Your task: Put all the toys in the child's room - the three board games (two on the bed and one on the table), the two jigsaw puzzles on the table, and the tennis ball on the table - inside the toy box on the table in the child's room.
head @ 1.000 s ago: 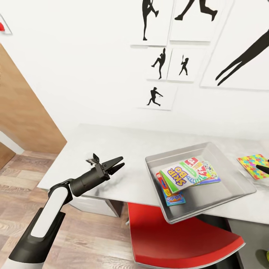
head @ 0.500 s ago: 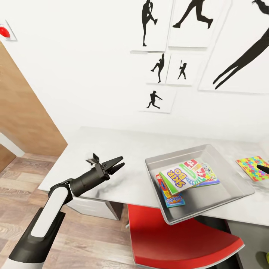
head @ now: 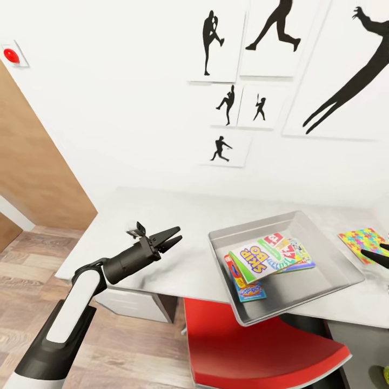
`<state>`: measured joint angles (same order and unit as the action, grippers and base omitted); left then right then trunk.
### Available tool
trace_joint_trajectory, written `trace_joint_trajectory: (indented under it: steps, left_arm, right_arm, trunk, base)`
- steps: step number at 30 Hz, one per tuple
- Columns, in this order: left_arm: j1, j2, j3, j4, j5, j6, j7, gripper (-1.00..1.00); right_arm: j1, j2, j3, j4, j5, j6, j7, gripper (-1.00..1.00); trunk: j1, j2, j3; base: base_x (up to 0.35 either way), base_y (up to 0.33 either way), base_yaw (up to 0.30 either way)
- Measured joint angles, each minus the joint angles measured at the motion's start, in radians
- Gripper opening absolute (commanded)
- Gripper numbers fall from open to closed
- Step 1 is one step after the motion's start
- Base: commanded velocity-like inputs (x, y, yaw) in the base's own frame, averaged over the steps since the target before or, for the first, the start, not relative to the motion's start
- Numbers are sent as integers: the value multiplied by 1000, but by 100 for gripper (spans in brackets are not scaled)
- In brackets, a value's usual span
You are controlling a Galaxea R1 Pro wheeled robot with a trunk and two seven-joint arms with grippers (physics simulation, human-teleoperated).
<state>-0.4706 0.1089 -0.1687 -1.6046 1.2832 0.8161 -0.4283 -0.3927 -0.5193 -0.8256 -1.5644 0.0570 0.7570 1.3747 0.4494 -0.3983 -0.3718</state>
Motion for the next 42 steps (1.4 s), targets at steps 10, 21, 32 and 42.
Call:
trace_joint_trajectory:
  steps: [10, 21, 32, 42]
  left_arm:
    - [-3, 2, -8, 0, 0, 0, -5, 100]
    - [-2, 3, -7, 0, 0, 0, -11, 100]
    - [-3, 4, -7, 0, 0, 1, -14, 100]
    - [-7, 1, -9, 0, 1, 1, -10, 100]
  right_arm:
    - [6, 13, 0, -14, 21, 80, 0, 100]
    - [7, 13, 0, -15, 21, 83, 0, 100]
    - [6, 12, 0, -15, 22, 86, 0, 100]
    - [6, 11, 7, -15, 23, 144, -1, 100]
  trunk:
    - [0, 0, 16]
    - [0, 0, 34]
    - [0, 0, 51]
    - [0, 0, 66]
  base:
    - [0, 131, -71]
    - [0, 138, -99]
    - [0, 19, -143]
    - [0, 3, -180]
